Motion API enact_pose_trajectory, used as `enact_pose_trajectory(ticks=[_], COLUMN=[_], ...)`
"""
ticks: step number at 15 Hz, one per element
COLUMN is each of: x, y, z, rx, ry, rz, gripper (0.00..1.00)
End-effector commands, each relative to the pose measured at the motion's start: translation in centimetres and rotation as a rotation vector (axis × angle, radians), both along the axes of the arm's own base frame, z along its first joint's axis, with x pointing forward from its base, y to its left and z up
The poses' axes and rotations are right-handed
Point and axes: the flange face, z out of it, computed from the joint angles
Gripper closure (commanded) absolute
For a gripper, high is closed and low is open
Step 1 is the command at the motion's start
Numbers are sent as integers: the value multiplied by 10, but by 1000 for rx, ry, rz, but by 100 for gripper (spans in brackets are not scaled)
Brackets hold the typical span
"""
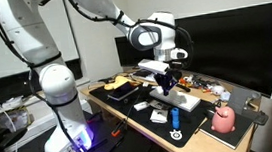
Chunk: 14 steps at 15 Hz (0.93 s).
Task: Press the top of the blue object
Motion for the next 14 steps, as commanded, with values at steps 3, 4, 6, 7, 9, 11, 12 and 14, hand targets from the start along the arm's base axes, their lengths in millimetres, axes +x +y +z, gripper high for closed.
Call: enact_pose_trajectory(ticks=[3,4,6,7,9,11,12,14], x=[-8,-9,-11,-11,-10,-9,-8,-7], y=[-17,-19,-24,-26,-29,-31,-31,-34], z=[-1,-3,-6,-9,-14,-20,-23,-29], rx=[-22,-26,-35,-40,-45,-49,-54,-63], ry=[-3,-3,-2,-1,3,5,6,12], rz=[-63,-70,-84,-95,-110,-124,-128,-130], gripper=[100,100,100,100,100,100,100,100])
